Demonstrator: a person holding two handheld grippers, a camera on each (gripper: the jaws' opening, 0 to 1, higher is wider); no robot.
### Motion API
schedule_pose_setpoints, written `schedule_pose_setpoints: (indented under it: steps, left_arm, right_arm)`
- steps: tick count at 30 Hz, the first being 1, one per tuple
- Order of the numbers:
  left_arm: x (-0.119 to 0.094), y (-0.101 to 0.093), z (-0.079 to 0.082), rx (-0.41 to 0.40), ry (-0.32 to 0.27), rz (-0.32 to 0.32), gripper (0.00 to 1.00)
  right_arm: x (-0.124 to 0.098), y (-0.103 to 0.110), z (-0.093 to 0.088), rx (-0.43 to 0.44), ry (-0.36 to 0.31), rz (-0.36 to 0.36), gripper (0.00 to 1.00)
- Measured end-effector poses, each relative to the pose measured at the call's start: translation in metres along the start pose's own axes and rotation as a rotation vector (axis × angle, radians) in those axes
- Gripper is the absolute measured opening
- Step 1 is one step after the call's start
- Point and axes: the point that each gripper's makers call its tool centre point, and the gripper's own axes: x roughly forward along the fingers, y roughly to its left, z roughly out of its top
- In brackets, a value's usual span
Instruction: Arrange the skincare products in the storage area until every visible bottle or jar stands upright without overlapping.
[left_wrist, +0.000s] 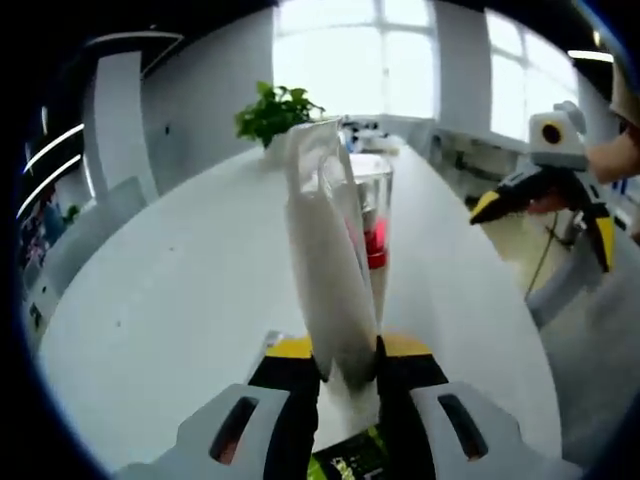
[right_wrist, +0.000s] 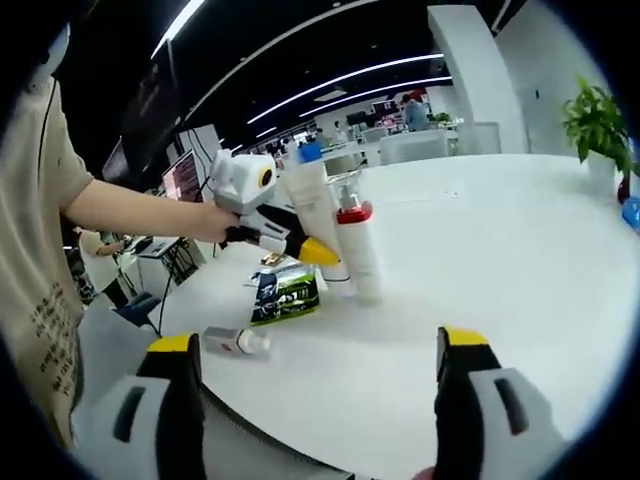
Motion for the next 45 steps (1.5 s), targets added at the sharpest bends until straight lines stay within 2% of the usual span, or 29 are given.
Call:
schedule_pose_setpoints:
  steps: [3, 7, 16, 22, 33, 45]
  left_arm:
    - [-0.001, 0.001, -0.001, 0.000, 0.008, 0.013, 0.19]
    - [-0.004, 0.003, -0.004, -0.011, 0.027, 0.034, 0.29]
    - [-0.022, 0.000, -0.008, -0.037, 0.043, 0.067, 0.40]
    - [-0.039, -0.011, -0.020, -0.092, 0.055, 0.093, 0.48]
    - [-0.080, -0.021, -0.037, -0.234, 0.038, 0.176, 0.63]
    - [-0.130, -0.052, -0.054, -0.388, 0.005, 0.249, 0.71]
  right_arm:
    - [-0.001, 0.001, 0.000, 0.000, 0.003, -0.004, 0.99]
    - [-0.002, 0.003, 0.002, -0.004, 0.003, -0.004, 0.99]
    - [-0.002, 0.010, 0.006, -0.014, -0.010, 0.000, 1.00]
    - [-0.001, 0.016, 0.008, -0.010, -0.015, 0.004, 1.00]
    - [-0.006, 0.020, 0.012, -0.011, -0.022, -0.003, 0.99]
    - [-0.008, 0.036, 0.009, -0.015, -0.014, 0.014, 0.99]
